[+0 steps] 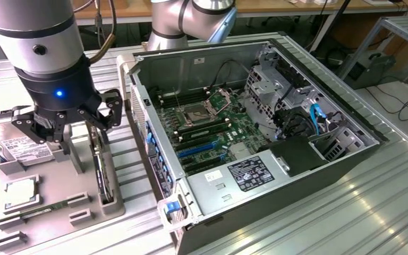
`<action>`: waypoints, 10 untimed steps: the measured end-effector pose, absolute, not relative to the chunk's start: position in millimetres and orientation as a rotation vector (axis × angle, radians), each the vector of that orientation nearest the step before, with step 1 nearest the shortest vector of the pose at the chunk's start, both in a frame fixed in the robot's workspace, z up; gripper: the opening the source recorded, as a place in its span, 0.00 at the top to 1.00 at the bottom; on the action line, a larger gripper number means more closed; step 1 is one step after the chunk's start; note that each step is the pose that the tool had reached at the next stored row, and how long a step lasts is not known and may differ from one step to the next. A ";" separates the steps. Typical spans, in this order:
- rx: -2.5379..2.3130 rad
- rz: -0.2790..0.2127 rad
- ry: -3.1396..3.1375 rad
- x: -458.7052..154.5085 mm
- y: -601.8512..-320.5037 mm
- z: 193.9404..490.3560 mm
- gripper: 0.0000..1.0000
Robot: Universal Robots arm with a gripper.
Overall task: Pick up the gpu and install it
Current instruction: 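Pick up the gpu and move the gpu toward the slot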
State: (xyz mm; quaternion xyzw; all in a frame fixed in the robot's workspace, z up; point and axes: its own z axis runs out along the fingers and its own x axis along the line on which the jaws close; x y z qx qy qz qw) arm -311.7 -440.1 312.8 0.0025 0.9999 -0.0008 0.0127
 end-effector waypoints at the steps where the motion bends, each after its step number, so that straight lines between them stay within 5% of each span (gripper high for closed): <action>1: 0.008 -0.002 3.116 -311.7 -440.1 311.5 0.34; 10: 0.008 -0.003 3.116 -311.8 -439.3 296.2 0.34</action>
